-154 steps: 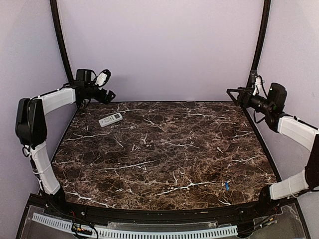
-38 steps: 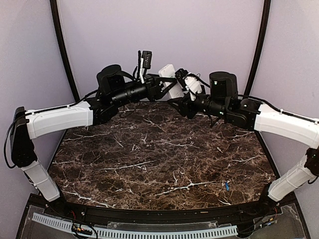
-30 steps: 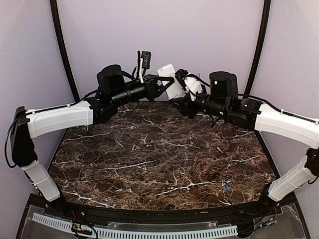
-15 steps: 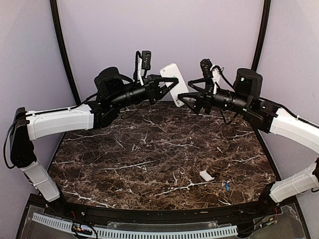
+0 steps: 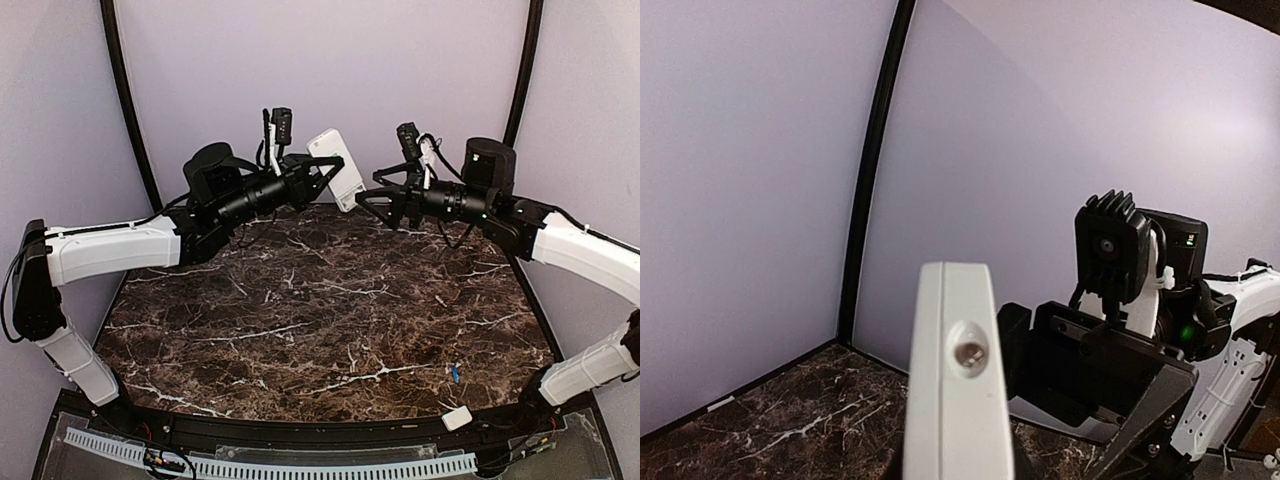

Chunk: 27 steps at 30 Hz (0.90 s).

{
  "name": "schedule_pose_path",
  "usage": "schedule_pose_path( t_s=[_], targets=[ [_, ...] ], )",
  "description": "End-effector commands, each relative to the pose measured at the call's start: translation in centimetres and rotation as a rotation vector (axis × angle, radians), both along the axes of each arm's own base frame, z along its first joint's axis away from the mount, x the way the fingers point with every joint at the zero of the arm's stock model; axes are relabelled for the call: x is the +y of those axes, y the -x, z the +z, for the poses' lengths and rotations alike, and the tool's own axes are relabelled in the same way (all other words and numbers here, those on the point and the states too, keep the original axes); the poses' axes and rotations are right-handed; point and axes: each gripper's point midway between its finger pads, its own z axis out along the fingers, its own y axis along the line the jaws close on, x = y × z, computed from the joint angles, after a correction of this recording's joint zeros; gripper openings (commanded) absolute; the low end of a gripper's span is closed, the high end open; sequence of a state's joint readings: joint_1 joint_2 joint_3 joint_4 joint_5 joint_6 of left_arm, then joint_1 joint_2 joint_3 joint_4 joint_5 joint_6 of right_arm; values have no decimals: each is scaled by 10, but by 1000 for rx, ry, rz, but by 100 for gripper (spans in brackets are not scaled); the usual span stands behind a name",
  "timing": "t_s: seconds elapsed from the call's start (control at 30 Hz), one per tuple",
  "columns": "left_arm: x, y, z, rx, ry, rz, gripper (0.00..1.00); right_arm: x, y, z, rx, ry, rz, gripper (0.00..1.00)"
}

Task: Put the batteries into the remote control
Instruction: Pass from the left arm to the right

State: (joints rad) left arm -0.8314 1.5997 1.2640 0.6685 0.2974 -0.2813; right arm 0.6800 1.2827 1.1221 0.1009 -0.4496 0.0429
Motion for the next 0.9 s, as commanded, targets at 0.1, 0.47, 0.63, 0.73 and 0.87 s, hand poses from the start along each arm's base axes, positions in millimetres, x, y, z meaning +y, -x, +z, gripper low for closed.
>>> schedule_pose_path(
  t_s=[0.1,0.47,0.63,0.73,0.87],
  targets=[
    [18,-18,-12,175,79,121,0,27,-20,-3,-96,80,-156,86],
    [19,-20,-18,223,97,124,0,64,-60,-17,-208,229,-350,75],
    [18,-21,-22,238,95,124,0,69,-60,-15,-218,222,-346,34],
    [19,-21,-25,238,84,128,8,69,-56,-21,-206,235,-327,20],
    [28,-22,-22,197,66,170,84,66,-46,-41,-155,293,-279,11]
  ],
)
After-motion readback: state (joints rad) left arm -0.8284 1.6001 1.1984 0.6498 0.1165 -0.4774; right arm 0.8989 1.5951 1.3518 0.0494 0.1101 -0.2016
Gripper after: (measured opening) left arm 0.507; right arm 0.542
